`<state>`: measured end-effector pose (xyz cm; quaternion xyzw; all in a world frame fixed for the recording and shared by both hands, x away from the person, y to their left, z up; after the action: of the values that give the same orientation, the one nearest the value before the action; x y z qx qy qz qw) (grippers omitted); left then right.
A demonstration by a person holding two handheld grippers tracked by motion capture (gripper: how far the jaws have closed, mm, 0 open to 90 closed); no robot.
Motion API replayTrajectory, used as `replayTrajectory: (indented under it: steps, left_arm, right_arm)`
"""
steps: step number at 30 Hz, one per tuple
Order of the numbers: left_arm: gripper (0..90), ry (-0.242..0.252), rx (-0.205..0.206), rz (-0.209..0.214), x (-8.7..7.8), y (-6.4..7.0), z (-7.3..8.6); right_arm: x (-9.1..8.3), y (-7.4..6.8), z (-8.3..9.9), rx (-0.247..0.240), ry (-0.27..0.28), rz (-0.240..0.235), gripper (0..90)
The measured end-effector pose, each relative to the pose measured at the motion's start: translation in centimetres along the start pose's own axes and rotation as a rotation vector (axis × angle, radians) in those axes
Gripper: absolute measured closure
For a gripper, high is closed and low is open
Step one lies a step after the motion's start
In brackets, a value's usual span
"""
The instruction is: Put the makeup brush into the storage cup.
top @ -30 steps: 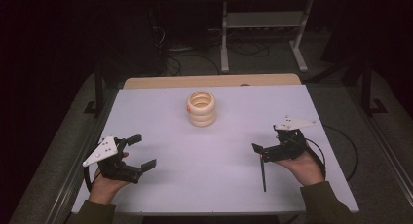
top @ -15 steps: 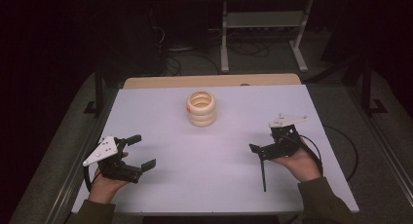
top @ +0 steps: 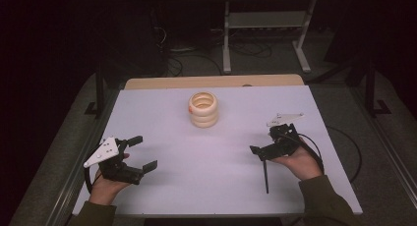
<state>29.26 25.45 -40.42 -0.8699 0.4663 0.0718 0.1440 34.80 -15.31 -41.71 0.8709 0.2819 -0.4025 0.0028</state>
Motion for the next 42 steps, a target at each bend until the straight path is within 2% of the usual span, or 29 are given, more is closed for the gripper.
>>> replayTrajectory:
  steps: [4,6,24,30,39,42]
  left_arm:
    - [0.0,-0.001,-0.002,0.003,0.0,0.0,0.0]
    - [0.0,0.0,-0.003,0.003,0.0,0.0,0.0]
    - [0.0,0.002,-0.006,0.005,0.1,-0.1,0.0]
    - [0.0,0.001,-0.002,0.006,0.0,-0.1,0.1]
    - [0.0,0.0,-0.003,0.005,0.1,-0.1,0.1]
    - [0.0,0.002,-0.005,0.006,0.0,-0.1,0.1]
  right_arm:
    - [0.3,0.0,0.1,0.02,-0.047,0.002,0.0]
    - [0.5,0.0,0.1,0.017,-0.046,0.002,0.0]
    - [1.5,0.4,0.9,0.048,-0.182,0.032,0.0]
    - [1.5,0.6,1.1,0.062,-0.206,0.047,4.1]
    - [1.7,0.8,1.7,0.075,-0.286,0.077,9.3]
    - [1.7,0.9,1.7,0.075,-0.296,0.081,11.8]
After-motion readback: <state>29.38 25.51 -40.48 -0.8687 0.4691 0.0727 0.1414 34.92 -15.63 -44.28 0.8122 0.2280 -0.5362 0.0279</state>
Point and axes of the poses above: each handheld gripper's, and its own axes: x roughly forward along the jaws, z roughly out of its underside, y roughly to its right, the point moved 5 cm from there along x, roughly forward along the jaws, and after that the axes turned 14 degrees about x, right-handed, at the moved point
